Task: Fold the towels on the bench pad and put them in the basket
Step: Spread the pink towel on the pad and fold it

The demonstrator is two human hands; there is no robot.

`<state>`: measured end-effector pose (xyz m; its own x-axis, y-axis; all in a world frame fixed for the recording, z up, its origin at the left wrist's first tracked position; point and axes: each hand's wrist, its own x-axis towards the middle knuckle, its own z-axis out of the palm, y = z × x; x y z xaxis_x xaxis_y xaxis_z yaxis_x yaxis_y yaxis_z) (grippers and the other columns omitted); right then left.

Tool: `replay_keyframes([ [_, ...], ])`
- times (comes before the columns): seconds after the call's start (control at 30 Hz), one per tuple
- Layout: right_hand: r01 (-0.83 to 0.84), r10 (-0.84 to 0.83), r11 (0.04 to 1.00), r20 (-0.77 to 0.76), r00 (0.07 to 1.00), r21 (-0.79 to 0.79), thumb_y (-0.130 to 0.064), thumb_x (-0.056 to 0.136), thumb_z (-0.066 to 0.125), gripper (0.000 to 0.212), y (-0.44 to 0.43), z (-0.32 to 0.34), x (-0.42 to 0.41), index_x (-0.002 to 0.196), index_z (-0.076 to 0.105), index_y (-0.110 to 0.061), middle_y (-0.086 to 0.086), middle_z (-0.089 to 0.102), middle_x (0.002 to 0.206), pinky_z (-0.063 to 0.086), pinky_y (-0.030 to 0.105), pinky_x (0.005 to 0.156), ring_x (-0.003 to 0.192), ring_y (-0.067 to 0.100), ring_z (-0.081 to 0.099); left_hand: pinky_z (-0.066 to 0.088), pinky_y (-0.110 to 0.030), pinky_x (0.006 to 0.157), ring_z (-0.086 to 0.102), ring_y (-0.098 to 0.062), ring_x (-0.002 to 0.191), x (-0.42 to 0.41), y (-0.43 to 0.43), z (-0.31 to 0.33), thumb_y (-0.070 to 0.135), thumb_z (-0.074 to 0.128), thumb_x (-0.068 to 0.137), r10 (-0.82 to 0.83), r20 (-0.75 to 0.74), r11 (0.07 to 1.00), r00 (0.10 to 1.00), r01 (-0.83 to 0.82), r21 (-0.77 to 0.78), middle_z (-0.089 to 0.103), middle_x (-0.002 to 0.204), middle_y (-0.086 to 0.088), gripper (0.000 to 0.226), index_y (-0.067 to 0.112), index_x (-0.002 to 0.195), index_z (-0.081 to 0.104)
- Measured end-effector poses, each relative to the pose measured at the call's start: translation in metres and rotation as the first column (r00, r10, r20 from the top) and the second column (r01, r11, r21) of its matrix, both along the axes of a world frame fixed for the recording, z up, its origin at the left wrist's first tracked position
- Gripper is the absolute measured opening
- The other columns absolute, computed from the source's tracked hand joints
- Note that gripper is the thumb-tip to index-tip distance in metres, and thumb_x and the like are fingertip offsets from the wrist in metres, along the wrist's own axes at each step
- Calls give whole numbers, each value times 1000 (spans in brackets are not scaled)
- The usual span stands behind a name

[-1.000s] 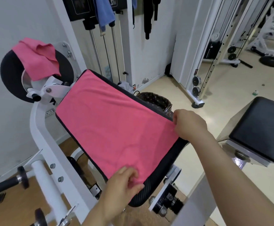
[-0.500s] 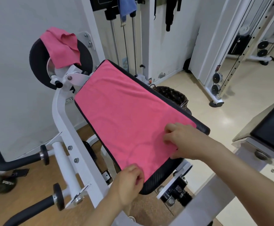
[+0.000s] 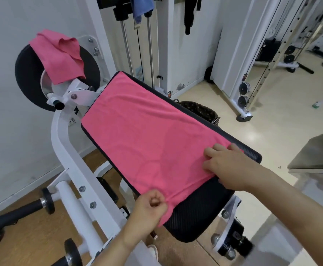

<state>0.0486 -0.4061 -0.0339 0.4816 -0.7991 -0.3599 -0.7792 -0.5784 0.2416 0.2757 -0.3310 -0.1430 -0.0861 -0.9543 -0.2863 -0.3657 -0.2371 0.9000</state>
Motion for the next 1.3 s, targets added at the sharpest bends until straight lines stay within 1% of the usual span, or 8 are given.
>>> replay_keyframes([
  [0.17, 255, -269, 963, 219, 938, 90, -11, 80, 49, 25, -46, 28, 20, 92, 59, -31, -14, 62, 91, 42, 37, 90, 88, 12, 53, 33, -14, 50, 41, -6, 52, 64, -39, 5, 0, 61, 87, -1, -92, 1000, 996, 2, 11, 51, 61, -3, 14, 13, 89, 68],
  [0.3, 375, -433, 901, 486, 759, 217, -22, 79, 70, 8, -100, 54, 48, 80, 69, -30, -13, 68, 84, 51, 31, 79, 83, 10, 62, 51, -16, 65, 69, -13, 75, 115, -77, 12, 14, 71, 85, 117, -158, 993, 980, -121, -14, 74, 79, -2, 9, 19, 92, 74],
  [0.47, 491, -599, 794, 600, 530, 359, -24, 78, 78, 9, -162, 77, 94, 87, 77, -23, -3, 74, 83, 56, 29, 75, 82, 10, 67, 56, -27, 70, 71, -19, 76, 174, -122, 18, 14, 74, 81, 295, -208, 954, 933, -299, 11, 75, 78, -2, 6, 14, 86, 76],
  [0.57, 527, -592, 796, 569, 571, 298, -26, 79, 77, 12, -198, 84, 126, 89, 78, -20, -1, 72, 78, 54, 23, 59, 65, 2, 64, 54, -29, 80, 72, -21, 85, 206, -145, 17, 10, 70, 84, 312, -261, 949, 913, -315, 33, 76, 85, -3, 13, 13, 95, 75],
  [0.67, 569, -575, 793, 578, 579, 219, -31, 74, 81, 18, -232, 89, 161, 86, 78, -19, 4, 73, 83, 55, 32, 70, 73, 17, 65, 53, -33, 87, 71, -23, 90, 233, -165, 14, 12, 71, 82, 344, -297, 937, 891, -347, 44, 76, 90, -6, 18, 12, 100, 74],
  [0.9, 547, -612, 757, 681, 403, 357, -7, 79, 73, 8, -303, 80, 224, 85, 72, -3, 15, 71, 76, 61, 36, 66, 59, 24, 66, 51, -25, 77, 68, -14, 78, 271, -211, 8, 25, 67, 87, 504, -291, 849, 813, -529, -6, 75, 87, -1, 14, 18, 97, 75],
  [1.07, 528, -381, 847, 760, 526, 59, -22, 81, 65, 10, -346, 46, 261, 74, 72, -19, 0, 66, 74, 50, 31, 71, 81, 23, 63, 47, -23, 79, 67, -10, 91, 276, -250, -13, 15, 57, 96, 556, -261, 812, 789, -583, -32, 72, 96, 3, 15, 21, 98, 70],
  [1.3, 477, -306, 878, 714, 629, -44, -18, 85, 56, 16, -385, -5, 278, 69, 59, -19, 3, 62, 71, 32, 28, 59, 73, 27, 57, 50, -41, 94, 64, -20, 100, 283, -297, -49, 16, 51, 99, 671, -193, 730, 716, -683, 8, 69, 100, 2, 17, 24, 98, 65],
])
